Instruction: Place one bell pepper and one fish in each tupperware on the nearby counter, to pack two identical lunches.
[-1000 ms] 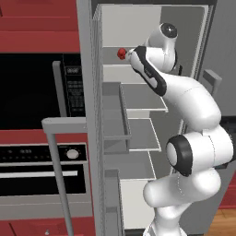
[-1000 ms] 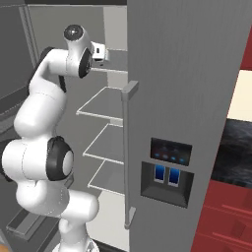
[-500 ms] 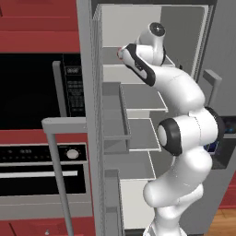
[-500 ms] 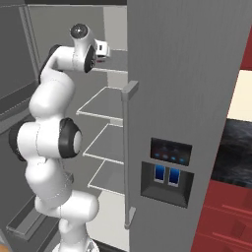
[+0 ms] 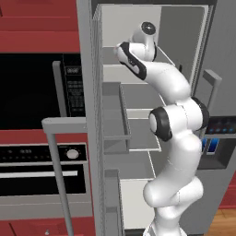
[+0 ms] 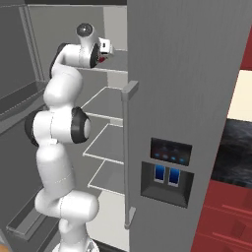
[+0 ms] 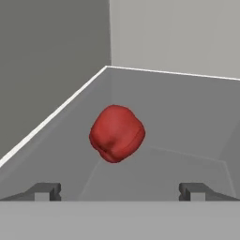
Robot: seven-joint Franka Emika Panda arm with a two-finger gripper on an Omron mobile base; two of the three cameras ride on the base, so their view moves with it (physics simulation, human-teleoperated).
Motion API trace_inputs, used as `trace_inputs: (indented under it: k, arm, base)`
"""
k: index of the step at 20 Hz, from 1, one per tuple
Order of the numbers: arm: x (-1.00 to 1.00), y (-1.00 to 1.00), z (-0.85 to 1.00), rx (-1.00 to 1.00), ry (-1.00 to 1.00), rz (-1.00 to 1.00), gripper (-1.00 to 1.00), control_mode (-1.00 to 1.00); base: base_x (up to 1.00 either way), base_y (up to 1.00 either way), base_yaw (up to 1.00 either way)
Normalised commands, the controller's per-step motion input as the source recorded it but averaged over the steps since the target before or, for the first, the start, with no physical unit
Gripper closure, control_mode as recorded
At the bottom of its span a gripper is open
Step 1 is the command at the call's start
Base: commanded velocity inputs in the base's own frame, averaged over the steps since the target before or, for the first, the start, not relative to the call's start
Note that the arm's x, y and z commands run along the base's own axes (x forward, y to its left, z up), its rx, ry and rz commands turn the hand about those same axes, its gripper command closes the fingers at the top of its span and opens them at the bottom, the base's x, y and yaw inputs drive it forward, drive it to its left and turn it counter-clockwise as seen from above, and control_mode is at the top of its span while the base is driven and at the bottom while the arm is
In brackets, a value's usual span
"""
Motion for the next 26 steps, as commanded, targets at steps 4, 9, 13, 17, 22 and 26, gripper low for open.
trace_inputs:
  k: [4, 9, 13, 17, 22, 26]
  arm:
    - [0.57, 0.06, -0.04, 0.00, 0.00, 0.00, -1.00, -1.00]
    - [0.52, 0.09, -0.09, 0.00, 0.00, 0.00, -1.00, -1.00]
    - [0.39, 0.04, -0.10, 0.00, 0.00, 0.00, -1.00, -1.00]
    - [0.09, 0.00, -0.16, 0.00, 0.06, 0.00, -1.00, -1.00]
    - [0.07, 0.00, -0.27, 0.00, 0.09, -0.01, -1.00, -1.00]
    - [0.09, 0.00, -0.43, 0.00, 0.13, -0.01, 1.00, -1.00]
  base:
    - [0.00, 0.00, 0.00]
    - [0.00, 0.00, 0.00]
    - [0.00, 0.00, 0.00]
    - [0.00, 0.00, 0.00]
    - [0.00, 0.00, 0.00]
    - [0.00, 0.00, 0.00]
